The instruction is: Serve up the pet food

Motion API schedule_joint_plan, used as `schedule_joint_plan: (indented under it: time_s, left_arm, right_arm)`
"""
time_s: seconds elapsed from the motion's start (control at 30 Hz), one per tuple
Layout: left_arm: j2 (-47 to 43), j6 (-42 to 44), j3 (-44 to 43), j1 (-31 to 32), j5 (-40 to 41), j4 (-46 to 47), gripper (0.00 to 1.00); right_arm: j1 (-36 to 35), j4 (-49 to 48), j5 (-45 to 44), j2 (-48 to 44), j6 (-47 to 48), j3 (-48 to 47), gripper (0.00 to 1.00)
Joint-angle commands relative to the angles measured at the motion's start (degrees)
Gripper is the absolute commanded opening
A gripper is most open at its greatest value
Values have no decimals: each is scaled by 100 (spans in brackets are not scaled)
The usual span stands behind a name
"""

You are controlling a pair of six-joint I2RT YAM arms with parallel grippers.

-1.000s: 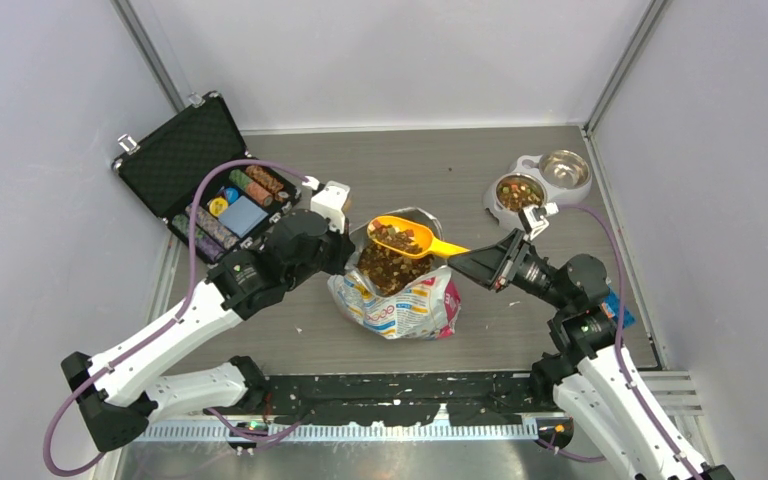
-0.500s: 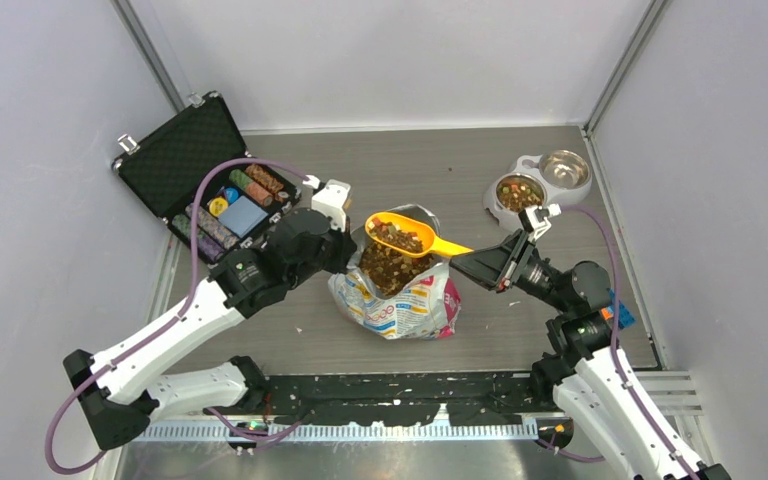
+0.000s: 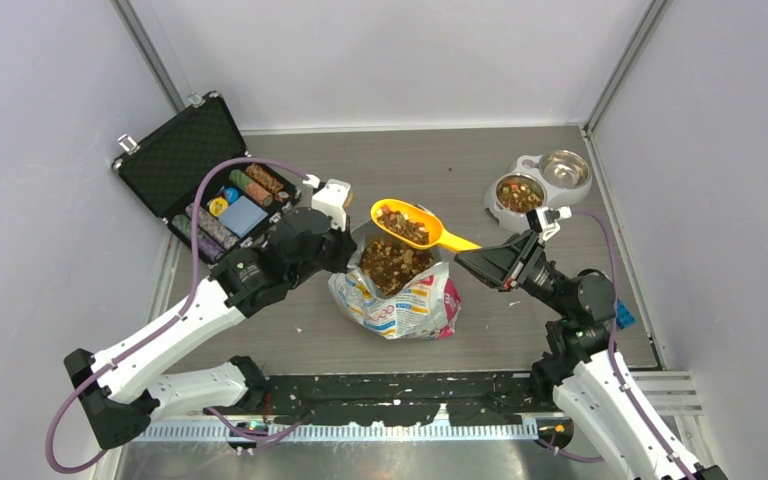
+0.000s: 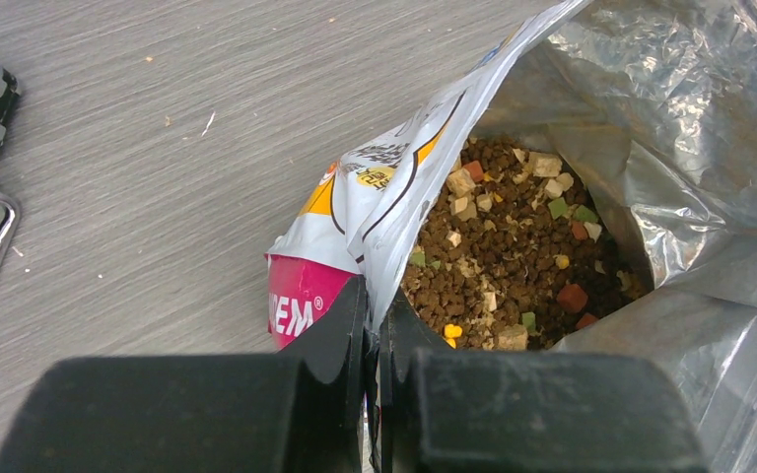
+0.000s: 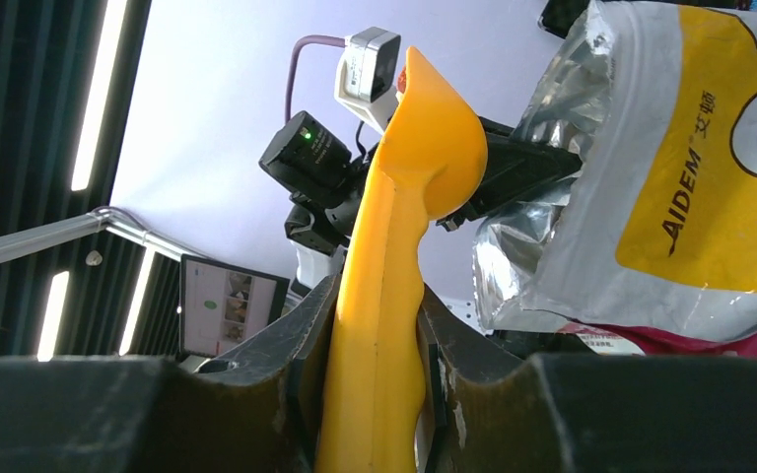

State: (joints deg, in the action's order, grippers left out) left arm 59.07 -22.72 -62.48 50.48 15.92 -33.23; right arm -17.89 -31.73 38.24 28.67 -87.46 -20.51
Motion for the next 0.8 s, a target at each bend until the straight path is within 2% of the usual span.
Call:
schedule_joint_plan:
  time_s: [0.0,0.1,0.33,0.5,0.77]
  left_arm:
    - [-86,-157,-202,24,-6,738,0]
    - [-59,-150,-213,23,-26,764,0]
    - [-100,-154,-220,23,-28,702,0]
    - [-207,-163,-128,23,-16,704,0]
    - [-349,-162,-23,23,-43,709,0]
  right_arm:
    - [14,-806,-103,35,-195,-31,5]
    - [14,-594,-226,-33,-85,-10,5]
    - [9,-1045,-385,109,-386,197,5]
    - [13,-1143,-238,322,-371,-97,5]
    - [22,-621,-327,584,-25,-873,5]
